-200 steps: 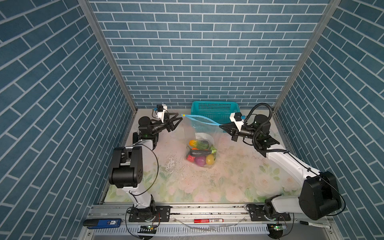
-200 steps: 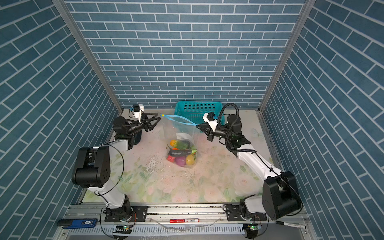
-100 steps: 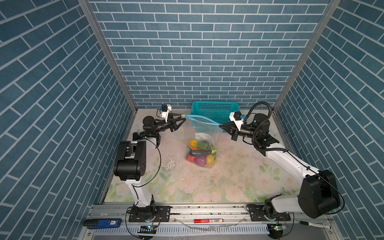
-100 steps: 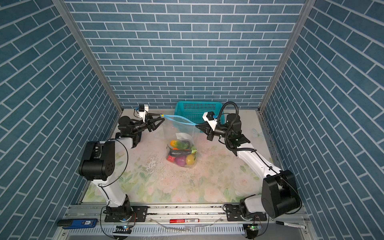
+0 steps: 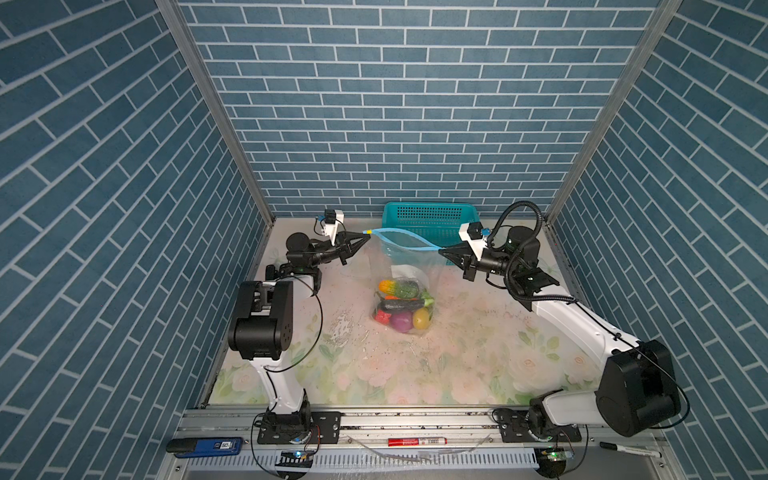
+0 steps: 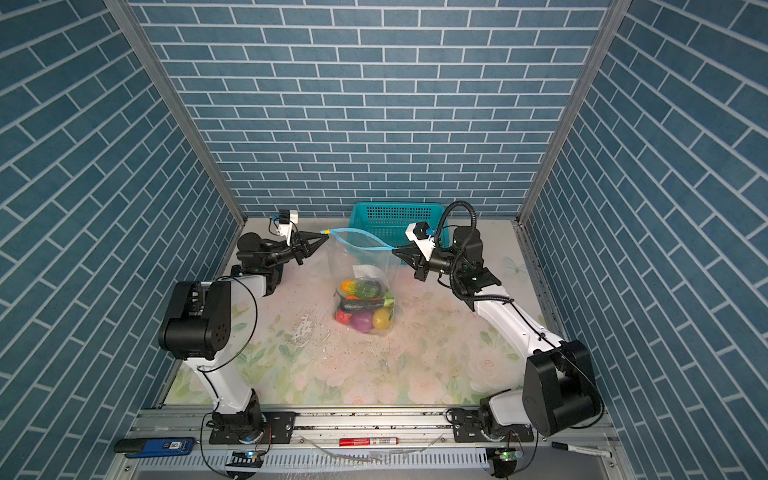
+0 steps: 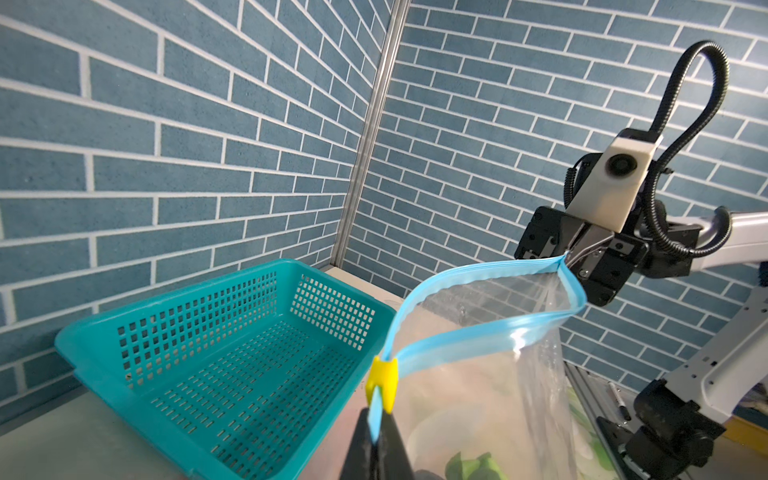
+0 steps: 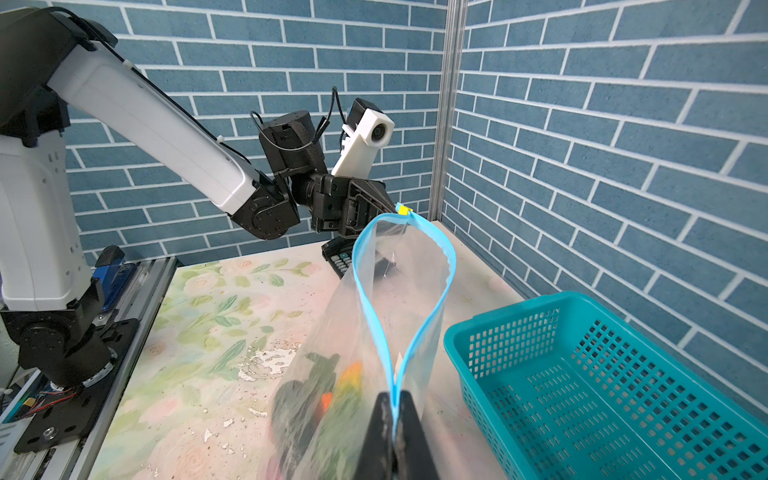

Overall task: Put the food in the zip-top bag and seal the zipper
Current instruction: 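Pull the zipper ends apart with both grippers to stretch the bag mouth taut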

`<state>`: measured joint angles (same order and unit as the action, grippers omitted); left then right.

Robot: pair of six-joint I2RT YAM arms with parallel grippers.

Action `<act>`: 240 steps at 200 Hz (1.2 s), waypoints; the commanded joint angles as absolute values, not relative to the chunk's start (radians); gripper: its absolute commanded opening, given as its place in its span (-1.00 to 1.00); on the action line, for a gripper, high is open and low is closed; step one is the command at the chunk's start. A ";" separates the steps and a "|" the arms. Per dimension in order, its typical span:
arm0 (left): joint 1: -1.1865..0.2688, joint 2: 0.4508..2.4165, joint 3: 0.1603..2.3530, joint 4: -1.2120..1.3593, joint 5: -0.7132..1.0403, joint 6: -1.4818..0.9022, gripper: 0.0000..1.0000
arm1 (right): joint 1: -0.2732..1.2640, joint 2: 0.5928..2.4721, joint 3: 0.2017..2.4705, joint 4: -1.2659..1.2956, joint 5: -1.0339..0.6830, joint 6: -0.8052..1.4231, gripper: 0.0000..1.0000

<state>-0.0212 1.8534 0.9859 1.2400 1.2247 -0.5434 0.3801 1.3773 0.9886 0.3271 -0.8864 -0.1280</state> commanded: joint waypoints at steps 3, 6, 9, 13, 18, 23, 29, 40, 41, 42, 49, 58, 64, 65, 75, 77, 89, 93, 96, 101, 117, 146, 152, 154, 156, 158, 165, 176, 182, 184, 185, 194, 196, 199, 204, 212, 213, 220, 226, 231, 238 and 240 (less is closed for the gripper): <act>-0.025 1.843 1.012 1.265 1.241 -0.564 -1.00 | 0.373 1.354 1.049 0.317 -0.881 -0.142 -1.00; -0.026 1.840 1.012 1.265 1.241 -0.566 -1.00 | 0.373 1.352 1.048 0.310 -0.879 -0.147 -1.00; -0.026 1.837 1.012 1.266 1.240 -0.568 -1.00 | 0.371 1.350 1.048 0.304 -0.878 -0.150 -1.00; -0.026 1.832 1.012 1.265 1.240 -0.572 -1.00 | 0.370 1.346 1.050 0.296 -0.874 -0.154 -1.00; -0.026 1.824 1.010 1.265 1.238 -0.577 -1.00 | 0.369 1.341 1.050 0.288 -0.869 -0.157 -1.00; -0.027 1.815 1.007 1.263 1.236 -0.578 -1.00 | 0.368 1.337 1.051 0.278 -0.864 -0.158 -1.00; -0.026 1.805 1.004 1.260 1.235 -0.582 -1.00 | 0.368 1.332 1.053 0.271 -0.858 -0.158 -1.00; -0.026 1.781 0.987 1.251 1.223 -0.585 -1.00 | 0.365 1.326 1.059 0.255 -0.853 -0.156 -1.00; -0.026 1.779 0.985 1.250 1.222 -0.586 -1.00 | 0.366 1.326 1.060 0.254 -0.853 -0.156 -1.00; -0.026 1.777 0.984 1.249 1.220 -0.587 -1.00 | 0.365 1.326 1.061 0.254 -0.852 -0.155 -1.00; -0.026 1.759 0.971 1.245 1.207 -0.592 -1.00 | 0.365 1.323 1.068 0.236 -0.847 -0.156 -1.00; -0.025 1.737 0.952 1.242 1.195 -0.602 -1.00 | 0.365 1.318 1.075 0.213 -0.836 -0.156 -1.00; -0.026 1.717 0.940 1.239 1.191 -0.609 -1.00 | 0.365 1.312 1.082 0.196 -0.828 -0.156 -1.00; -0.026 1.715 0.939 1.238 1.191 -0.610 -1.00 | 0.365 1.311 1.082 0.193 -0.828 -0.156 -1.00; -0.026 1.684 0.922 1.224 1.178 -0.628 -1.00 | 0.365 1.299 1.096 0.154 -0.809 -0.160 -1.00; -0.026 1.676 0.921 1.220 1.175 -0.636 -1.00 | 0.365 1.297 1.099 0.145 -0.803 -0.162 -1.00; -0.028 1.636 0.906 1.230 1.176 -0.689 -1.00 | 0.366 1.286 1.131 0.053 -0.773 -0.192 -1.00; -0.028 1.621 0.898 1.239 1.171 -0.702 -1.00 | 0.365 1.284 1.144 0.022 -0.766 -0.204 -1.00; -0.026 1.608 0.888 1.241 1.165 -0.707 -1.00 | 0.366 1.283 1.151 0.000 -0.761 -0.210 -1.00; -0.026 1.584 0.872 1.237 1.154 -0.708 -1.00 | 0.366 1.280 1.167 -0.030 -0.753 -0.216 -1.00; -0.028 1.506 0.826 1.176 1.107 -0.683 -1.00 | 0.365 1.274 1.196 -0.092 -0.739 -0.229 -1.00; -0.028 1.356 0.768 0.972 1.047 -0.573 -1.00 | 0.365 1.250 1.225 -0.129 -0.732 -0.230 -1.00; -0.029 1.324 0.763 0.910 1.036 -0.538 -1.00 | 0.366 1.244 1.227 -0.135 -0.723 -0.235 -1.00; -0.028 1.310 0.760 0.887 1.032 -0.525 -1.00 | 0.365 1.241 1.227 -0.137 -0.720 -0.236 -1.00; -0.028 1.299 0.759 0.865 1.030 -0.513 -1.00 | 0.365 1.239 1.227 -0.141 -0.715 -0.237 -1.00; -0.029 1.288 0.757 0.844 1.026 -0.501 -1.00 | 0.365 1.237 1.228 -0.143 -0.711 -0.240 -1.00; -0.029 1.247 0.755 0.768 1.008 -0.456 -1.00 | 0.365 1.227 1.229 -0.155 -0.700 -0.249 -1.00; -0.029 1.190 0.756 0.654 0.981 -0.390 -1.00 | 0.364 1.216 1.231 -0.176 -0.678 -0.264 -1.00; -0.029 1.164 0.756 0.612 0.969 -0.366 -1.00 | 0.362 1.210 1.232 -0.189 -0.660 -0.273 -1.00; -0.029 1.157 0.755 0.600 0.965 -0.359 -1.00 | 0.361 1.208 1.233 -0.194 -0.656 -0.276 -1.00; -0.029 1.152 0.756 0.594 0.963 -0.355 -1.00 | 0.360 1.207 1.233 -0.197 -0.655 -0.277 -1.00; -0.029 1.122 0.758 0.541 0.952 -0.329 -1.00 | 0.356 1.198 1.235 -0.213 -0.643 -0.283 -1.00; -0.029 1.118 0.759 0.532 0.952 -0.325 -1.00 | 0.355 1.196 1.235 -0.217 -0.641 -0.285 -1.00; -0.029 1.112 0.759 0.522 0.950 -0.320 -1.00 | 0.353 1.194 1.235 -0.221 -0.638 -0.289 -1.00; -0.029 1.102 0.762 0.504 0.947 -0.314 -1.00 | 0.351 1.188 1.236 -0.230 -0.632 -0.292 -1.00; -0.029 1.091 0.767 0.466 0.944 -0.299 -1.00 | 0.345 1.181 1.236 -0.241 -0.625 -0.296 -1.00; -0.029 1.089 0.768 0.462 0.944 -0.298 -1.00 | 0.345 1.180 1.236 -0.243 -0.623 -0.298 -1.00; -0.031 1.081 0.769 0.431 0.937 -0.295 -1.00 | 0.341 1.172 1.235 -0.253 -0.616 -0.301 -1.00; -0.031 1.073 0.769 0.410 0.936 -0.287 -1.00 | 0.335 1.167 1.234 -0.261 -0.611 -0.304 -1.00; -0.032 1.067 0.766 0.393 0.934 -0.280 -1.00 | 0.330 1.163 1.231 -0.266 -0.607 -0.308 -1.00; -0.033 1.058 0.759 0.371 0.930 -0.269 -1.00 | 0.323 1.157 1.226 -0.274 -0.607 -0.314 -1.00; -0.034 1.054 0.757 0.364 0.931 -0.266 -1.00 | 0.322 1.157 1.224 -0.276 -0.607 -0.315 -1.00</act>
<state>-0.0490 1.0863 0.7567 0.5045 1.0096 -0.3416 0.3683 1.2007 1.1751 -0.2146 -0.6926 -0.2417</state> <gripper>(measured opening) 0.045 0.044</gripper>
